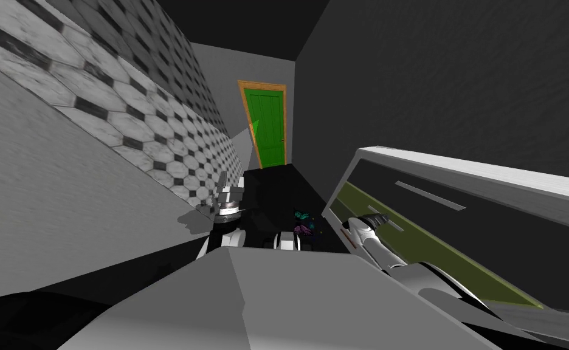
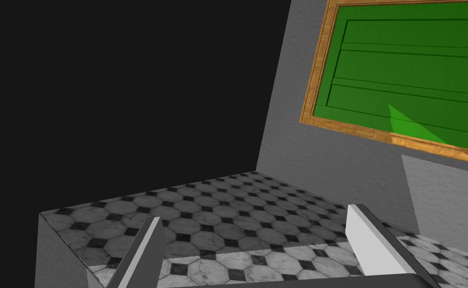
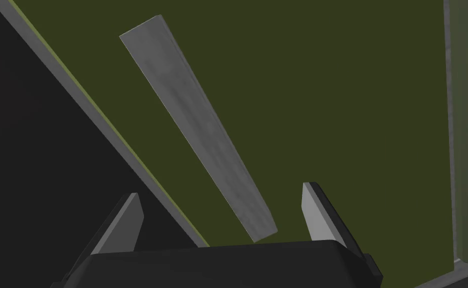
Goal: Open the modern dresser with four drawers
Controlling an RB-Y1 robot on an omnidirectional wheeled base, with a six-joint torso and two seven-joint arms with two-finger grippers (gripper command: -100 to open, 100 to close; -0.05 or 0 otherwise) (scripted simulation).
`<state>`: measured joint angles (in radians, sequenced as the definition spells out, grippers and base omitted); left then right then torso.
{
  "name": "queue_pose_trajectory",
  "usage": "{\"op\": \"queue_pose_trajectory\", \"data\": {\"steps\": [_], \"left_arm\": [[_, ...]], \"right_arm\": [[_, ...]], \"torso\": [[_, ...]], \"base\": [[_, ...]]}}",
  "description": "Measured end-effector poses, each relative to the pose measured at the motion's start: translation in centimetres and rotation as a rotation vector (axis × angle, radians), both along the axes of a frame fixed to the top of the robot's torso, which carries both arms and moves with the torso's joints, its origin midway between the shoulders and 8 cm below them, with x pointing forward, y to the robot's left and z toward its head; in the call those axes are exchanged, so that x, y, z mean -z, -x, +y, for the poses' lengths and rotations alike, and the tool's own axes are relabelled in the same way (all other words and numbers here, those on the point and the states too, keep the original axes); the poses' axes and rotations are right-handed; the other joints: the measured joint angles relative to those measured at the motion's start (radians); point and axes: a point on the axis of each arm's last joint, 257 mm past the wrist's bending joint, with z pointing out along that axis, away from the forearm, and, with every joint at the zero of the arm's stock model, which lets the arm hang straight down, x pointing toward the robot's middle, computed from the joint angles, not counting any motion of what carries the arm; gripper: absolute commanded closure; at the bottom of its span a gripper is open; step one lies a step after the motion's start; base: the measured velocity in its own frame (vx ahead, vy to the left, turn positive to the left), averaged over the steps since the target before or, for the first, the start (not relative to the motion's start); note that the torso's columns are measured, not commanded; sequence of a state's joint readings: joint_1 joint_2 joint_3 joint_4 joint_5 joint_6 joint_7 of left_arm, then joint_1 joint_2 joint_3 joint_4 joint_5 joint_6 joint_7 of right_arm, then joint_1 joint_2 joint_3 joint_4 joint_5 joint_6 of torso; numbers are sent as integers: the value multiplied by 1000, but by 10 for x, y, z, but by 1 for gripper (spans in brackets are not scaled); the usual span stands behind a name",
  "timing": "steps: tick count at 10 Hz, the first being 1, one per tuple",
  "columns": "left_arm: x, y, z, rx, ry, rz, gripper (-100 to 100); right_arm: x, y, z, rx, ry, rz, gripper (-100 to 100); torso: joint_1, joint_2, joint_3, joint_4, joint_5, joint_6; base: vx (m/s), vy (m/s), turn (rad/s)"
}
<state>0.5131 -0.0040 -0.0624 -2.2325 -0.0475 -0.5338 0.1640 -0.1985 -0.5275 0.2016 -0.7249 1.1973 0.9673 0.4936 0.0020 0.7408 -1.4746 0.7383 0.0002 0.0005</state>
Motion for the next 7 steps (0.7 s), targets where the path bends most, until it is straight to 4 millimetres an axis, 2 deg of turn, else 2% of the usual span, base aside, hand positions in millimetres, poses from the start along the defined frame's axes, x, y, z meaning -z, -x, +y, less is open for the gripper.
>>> {"op": "queue_pose_trajectory", "data": {"steps": [4, 7], "left_arm": [[0, 0, 0, 0, 0, 0, 0], [0, 0, 0, 0, 0, 0, 0]], "right_arm": [[-1, 17, -11, 96, 1, -4, -100], [-1, 28, -18, 159, 2, -4, -100]], "torso": [[-3, 0, 0, 0, -1, 0], [0, -6, -4, -1, 0, -1]], "base": [[-123, -114, 305], [-94, -64, 171]]}}
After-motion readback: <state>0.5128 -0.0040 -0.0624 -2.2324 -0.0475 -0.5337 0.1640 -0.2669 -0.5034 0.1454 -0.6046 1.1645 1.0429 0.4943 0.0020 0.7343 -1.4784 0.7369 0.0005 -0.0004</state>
